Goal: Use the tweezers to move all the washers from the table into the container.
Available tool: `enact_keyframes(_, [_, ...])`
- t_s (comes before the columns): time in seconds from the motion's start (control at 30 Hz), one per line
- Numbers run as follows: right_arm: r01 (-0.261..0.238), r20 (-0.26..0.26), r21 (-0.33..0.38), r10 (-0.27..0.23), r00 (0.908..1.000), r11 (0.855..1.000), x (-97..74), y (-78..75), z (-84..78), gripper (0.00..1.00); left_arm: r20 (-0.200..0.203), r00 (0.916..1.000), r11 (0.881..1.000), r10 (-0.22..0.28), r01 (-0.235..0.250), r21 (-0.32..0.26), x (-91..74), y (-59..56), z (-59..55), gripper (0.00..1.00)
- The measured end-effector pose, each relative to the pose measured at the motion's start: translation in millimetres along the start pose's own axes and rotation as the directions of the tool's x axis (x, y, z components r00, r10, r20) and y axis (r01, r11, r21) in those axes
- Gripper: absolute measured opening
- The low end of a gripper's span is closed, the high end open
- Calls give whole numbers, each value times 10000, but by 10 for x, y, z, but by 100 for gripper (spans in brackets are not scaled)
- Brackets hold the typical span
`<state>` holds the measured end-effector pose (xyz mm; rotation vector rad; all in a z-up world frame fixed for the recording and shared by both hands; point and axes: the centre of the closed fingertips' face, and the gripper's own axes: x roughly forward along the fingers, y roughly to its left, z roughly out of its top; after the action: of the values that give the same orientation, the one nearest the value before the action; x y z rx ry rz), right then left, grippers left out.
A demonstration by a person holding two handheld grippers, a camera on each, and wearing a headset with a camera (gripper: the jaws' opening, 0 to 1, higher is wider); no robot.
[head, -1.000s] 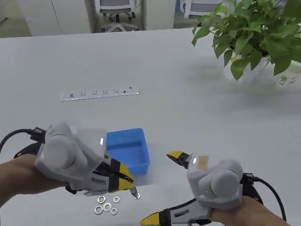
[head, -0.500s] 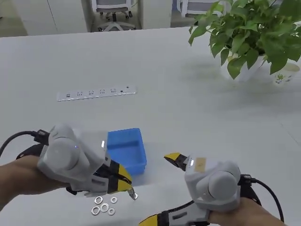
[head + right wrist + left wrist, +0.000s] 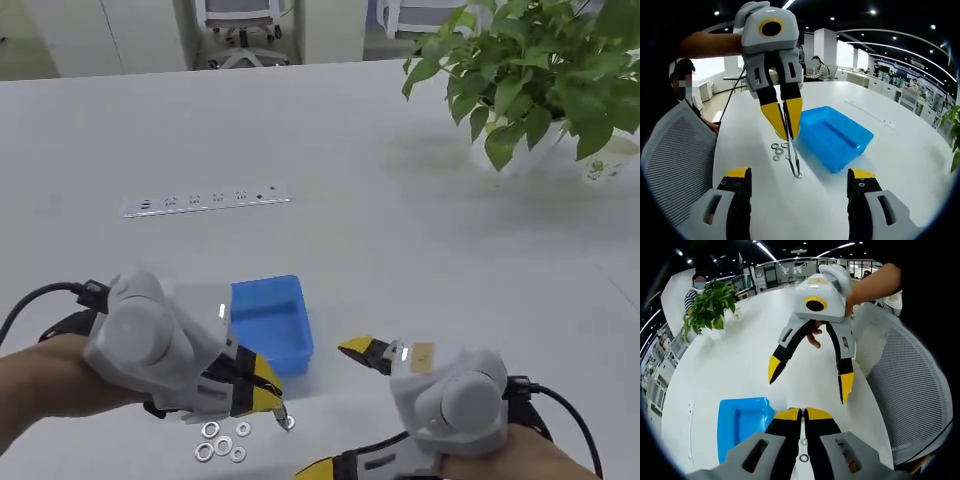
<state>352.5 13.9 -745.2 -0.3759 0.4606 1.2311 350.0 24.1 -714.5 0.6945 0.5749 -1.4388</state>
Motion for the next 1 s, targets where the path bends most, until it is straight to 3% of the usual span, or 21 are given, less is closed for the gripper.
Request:
enact_keyframes(0.03, [-61,-5,-151,61,10000,9999,12,12,5,74,2,10000,10000,9,-9,-9,-1,4,-2,6])
enact_keyframes(0.33, [-612,-277,-804,592,9979,9949,134,57,-3,53,60,10000,10000,3,-3,-58,1,23,5,6])
enact_keyframes(0.67, [-1068,-518,-1310,1008,9936,9856,233,38,-5,36,77,10000,9999,-33,33,-99,5,37,9,6])
enact_keyframes(1.0, [-1583,-825,-1832,1453,9859,9702,355,98,-26,24,96,9999,9999,-41,42,-102,13,46,14,6])
